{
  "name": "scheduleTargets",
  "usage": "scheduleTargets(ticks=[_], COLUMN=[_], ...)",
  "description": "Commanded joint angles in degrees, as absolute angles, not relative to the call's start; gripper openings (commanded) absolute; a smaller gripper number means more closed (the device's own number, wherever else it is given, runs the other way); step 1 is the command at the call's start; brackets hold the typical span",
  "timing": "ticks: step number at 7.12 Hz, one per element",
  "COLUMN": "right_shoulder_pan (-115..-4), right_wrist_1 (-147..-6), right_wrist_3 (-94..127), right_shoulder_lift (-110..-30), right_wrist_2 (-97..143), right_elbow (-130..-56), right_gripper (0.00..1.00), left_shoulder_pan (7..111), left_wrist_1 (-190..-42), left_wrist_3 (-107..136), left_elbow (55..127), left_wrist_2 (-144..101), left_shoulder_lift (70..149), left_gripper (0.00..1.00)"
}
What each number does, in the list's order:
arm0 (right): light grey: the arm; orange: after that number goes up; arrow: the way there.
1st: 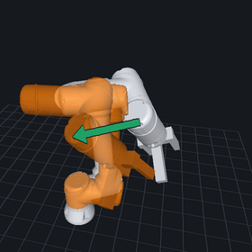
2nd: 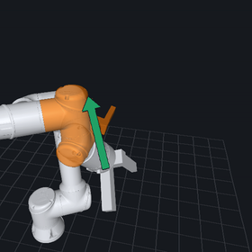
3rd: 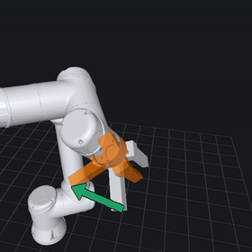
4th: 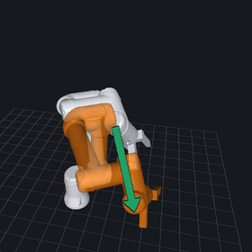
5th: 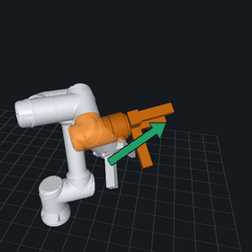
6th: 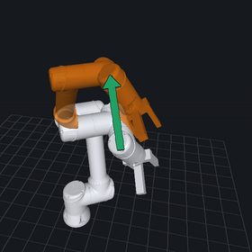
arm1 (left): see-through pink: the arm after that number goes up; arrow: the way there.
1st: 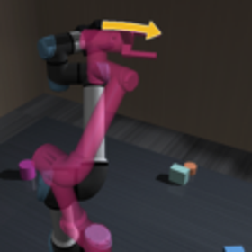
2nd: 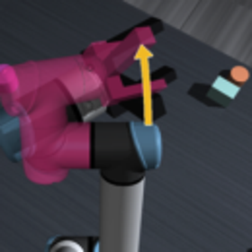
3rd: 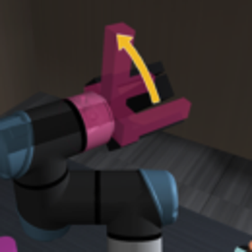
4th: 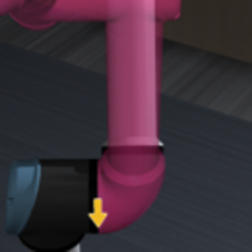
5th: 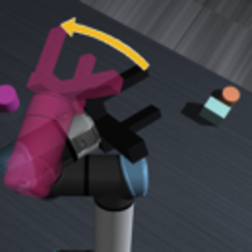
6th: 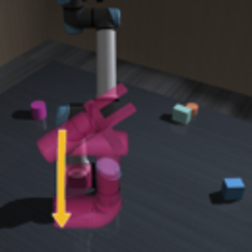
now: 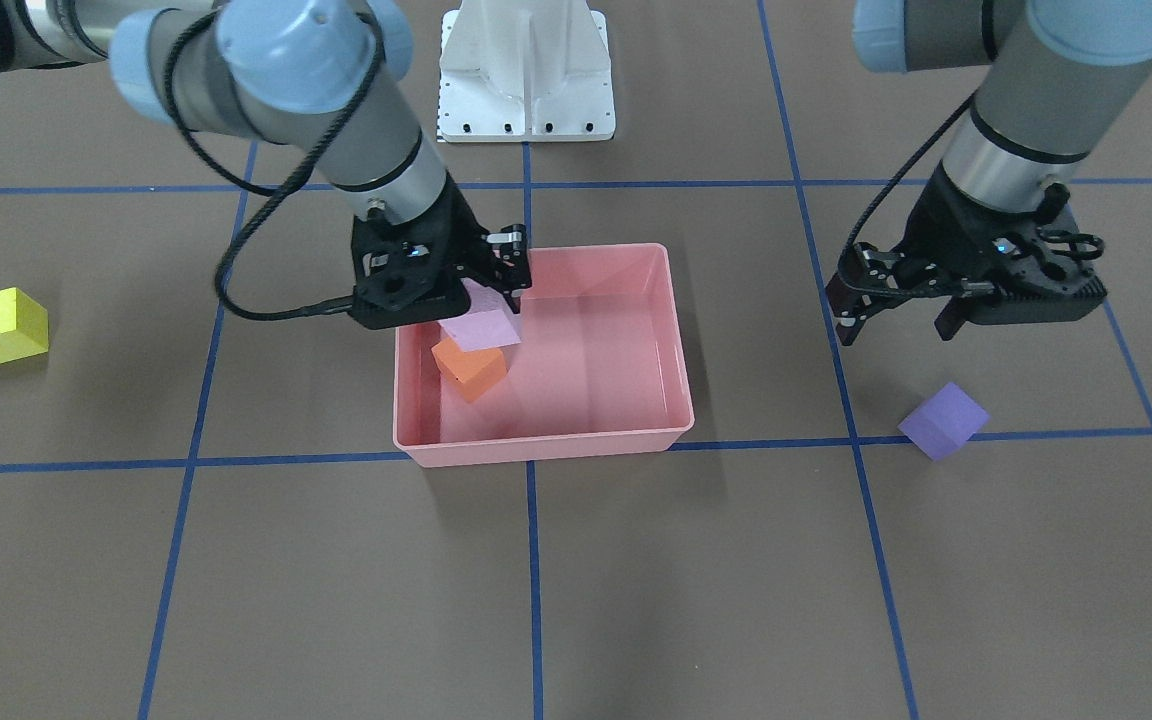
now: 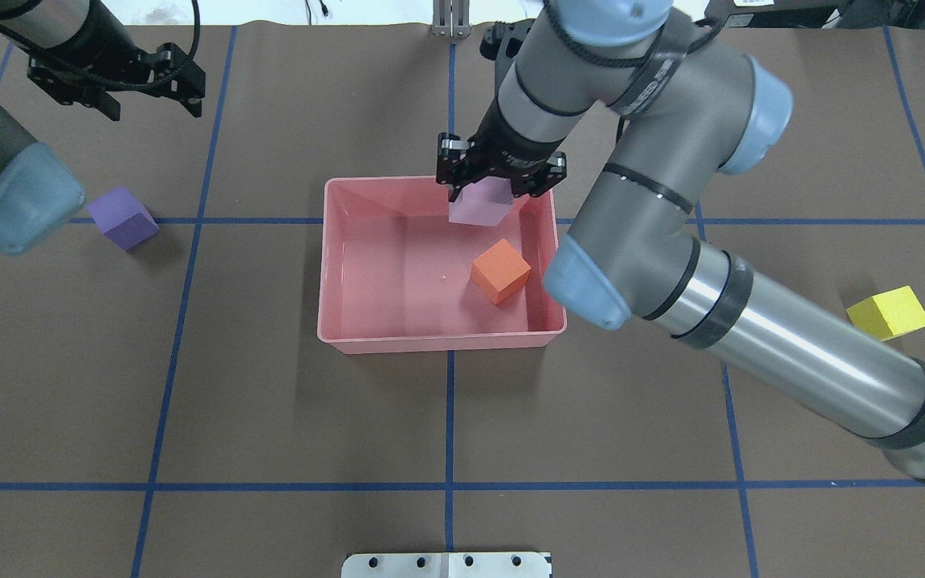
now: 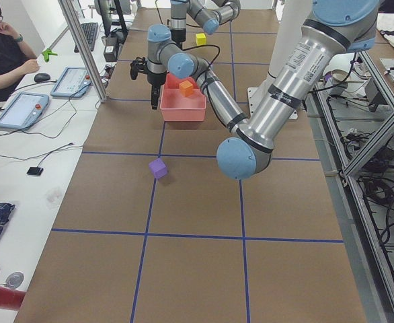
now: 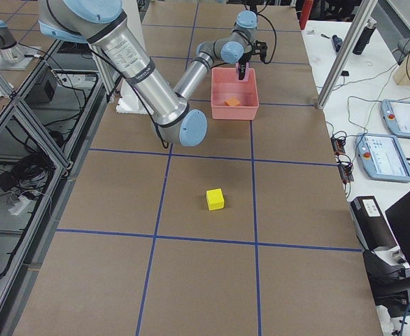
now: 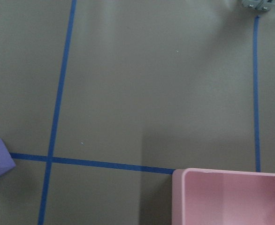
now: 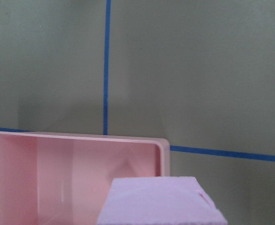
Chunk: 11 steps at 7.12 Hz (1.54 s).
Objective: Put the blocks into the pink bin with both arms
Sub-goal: 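Lower the light pink cube into the bin while the left gripper grasps the purple cube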
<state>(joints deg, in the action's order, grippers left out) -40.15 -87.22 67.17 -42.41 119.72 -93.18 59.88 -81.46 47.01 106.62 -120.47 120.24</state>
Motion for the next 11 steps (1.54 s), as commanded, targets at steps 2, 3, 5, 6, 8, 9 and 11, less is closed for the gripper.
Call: scheduleTargets(ticks=[2,3,5,6,8,9,11], right_shoulder_pan=[-33.1,-32.6,-32.3,-32.3,-32.3,-32.4,-32.4], right_wrist_1=[-80.3,-80.2,-80.1,-80.1,-80.0,-80.1,-80.3], right_wrist_3=[70.8,71.8,73.0,73.0,74.2,74.3,74.2], right_shoulder_lift=[-37.4,-37.4,-37.4,-37.4,-37.4,-37.6,-38.0], right_wrist_2=[112.3,111.5,111.5,111.4,111.6,111.8,111.8], right_elbow=[-83.0,-83.1,-83.1,-83.1,-84.1,-85.2,-86.1], right_gripper=[0.0,0.0,0.07,0.79,0.98,0.99,0.99], left_shoulder_pan=[62.7,62.7,62.1,62.0,56.4,54.5,51.5], left_wrist_1=[-87.1,-87.3,-93.0,-99.8,-107.4,-107.4,-107.7], left_wrist_3=[43.9,49.4,58.6,63.6,71.6,74.3,75.1], left_elbow=[103.8,103.5,101.2,97.2,92.7,92.8,93.2], left_wrist_2=[-120.8,-120.7,-118.4,-117.9,-110.3,-108.4,-105.3], left_shoulder_lift=[112.9,111.5,109.3,108.6,107.6,107.6,105.3], left_gripper=[1.0,1.0,1.0,1.0,1.0,1.0,1.0])
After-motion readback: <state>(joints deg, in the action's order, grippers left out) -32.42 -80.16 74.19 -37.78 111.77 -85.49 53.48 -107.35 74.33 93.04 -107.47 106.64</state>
